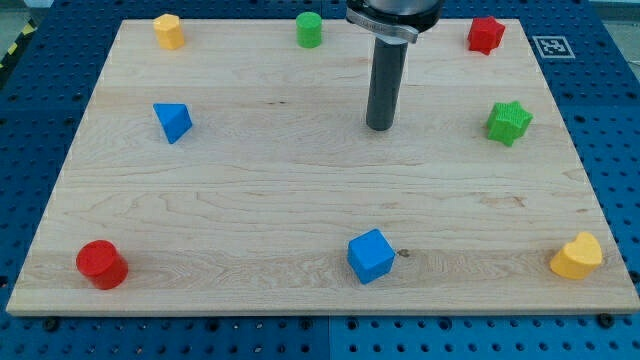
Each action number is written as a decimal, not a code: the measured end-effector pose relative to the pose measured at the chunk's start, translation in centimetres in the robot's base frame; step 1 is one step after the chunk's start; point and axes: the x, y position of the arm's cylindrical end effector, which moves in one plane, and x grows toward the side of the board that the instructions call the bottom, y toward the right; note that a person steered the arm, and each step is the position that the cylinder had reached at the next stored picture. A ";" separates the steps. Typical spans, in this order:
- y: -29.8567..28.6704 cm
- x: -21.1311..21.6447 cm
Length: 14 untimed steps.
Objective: Move the yellow heart to the bottom right of the blue triangle
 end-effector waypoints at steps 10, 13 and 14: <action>26.2 19.4; 19.4 19.4; 16.8 19.2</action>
